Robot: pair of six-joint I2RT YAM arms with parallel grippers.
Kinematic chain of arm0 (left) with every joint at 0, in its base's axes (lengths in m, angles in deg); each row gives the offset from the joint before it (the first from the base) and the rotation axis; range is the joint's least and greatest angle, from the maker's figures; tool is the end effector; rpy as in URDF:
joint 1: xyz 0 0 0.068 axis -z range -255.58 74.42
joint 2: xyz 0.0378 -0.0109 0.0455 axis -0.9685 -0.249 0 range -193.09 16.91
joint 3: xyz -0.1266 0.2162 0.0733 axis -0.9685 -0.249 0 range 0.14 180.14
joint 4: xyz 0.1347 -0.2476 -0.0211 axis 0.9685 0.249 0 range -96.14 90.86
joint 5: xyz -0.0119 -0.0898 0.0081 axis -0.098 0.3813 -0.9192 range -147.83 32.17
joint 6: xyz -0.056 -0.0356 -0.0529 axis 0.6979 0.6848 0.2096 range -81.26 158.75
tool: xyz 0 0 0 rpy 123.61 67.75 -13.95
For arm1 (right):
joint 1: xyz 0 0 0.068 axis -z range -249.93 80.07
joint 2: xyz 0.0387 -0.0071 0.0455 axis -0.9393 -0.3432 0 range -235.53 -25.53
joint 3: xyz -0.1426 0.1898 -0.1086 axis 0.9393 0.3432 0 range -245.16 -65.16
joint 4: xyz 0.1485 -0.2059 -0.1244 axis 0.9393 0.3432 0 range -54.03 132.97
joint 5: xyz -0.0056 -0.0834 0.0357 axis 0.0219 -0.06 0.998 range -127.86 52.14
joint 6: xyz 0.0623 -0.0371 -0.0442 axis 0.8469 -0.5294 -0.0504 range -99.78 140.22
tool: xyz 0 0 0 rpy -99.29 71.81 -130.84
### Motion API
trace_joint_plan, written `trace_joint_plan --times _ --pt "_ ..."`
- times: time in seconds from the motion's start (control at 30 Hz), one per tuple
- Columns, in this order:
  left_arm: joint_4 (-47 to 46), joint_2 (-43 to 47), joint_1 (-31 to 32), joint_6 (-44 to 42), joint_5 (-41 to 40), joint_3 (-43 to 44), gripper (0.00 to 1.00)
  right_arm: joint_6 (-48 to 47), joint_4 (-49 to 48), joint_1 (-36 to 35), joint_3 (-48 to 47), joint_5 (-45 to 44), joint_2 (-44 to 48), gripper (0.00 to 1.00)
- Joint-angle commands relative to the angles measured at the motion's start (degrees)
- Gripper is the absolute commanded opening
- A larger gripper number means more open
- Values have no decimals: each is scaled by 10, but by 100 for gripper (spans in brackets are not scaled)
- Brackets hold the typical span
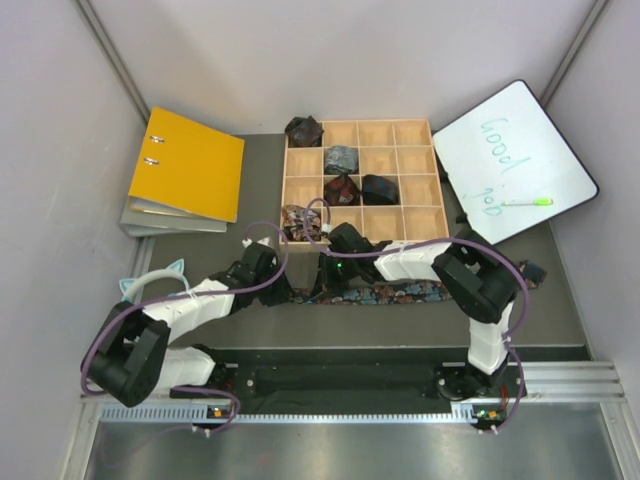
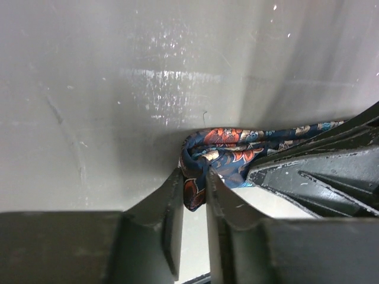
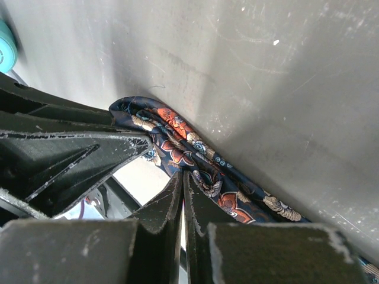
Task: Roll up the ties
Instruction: Roll the tie at the center of the board.
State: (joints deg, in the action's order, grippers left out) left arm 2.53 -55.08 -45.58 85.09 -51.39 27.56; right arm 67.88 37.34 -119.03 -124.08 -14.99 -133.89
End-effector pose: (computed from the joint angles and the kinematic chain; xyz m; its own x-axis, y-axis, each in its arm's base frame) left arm 0.2240 -0.1389 0.0893 -0.8804 -0.3219 -0.3482 -0.1188 0.8606 -0.4952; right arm 0.2458 0.3281 0.0777 -0.9754 -0.0858 -0.2029 -0.2022 0.7143 0.6700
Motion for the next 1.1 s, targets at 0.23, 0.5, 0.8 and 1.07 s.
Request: trace_joint_plan --times 0.23,0.5,0.8,1.07 --pt "56 6 -1 -6 -36 39 4 -16 36 -6 -37 -18 -16 2" --pt "171 43 2 12 -96 96 1 -24 64 -6 -72 -17 2 3" --pt "228 29 49 18 -174 150 1 -14 59 -6 -62 -15 32 4" --pt "265 9 89 25 -216 192 1 -9 58 -6 -68 -15 36 4"
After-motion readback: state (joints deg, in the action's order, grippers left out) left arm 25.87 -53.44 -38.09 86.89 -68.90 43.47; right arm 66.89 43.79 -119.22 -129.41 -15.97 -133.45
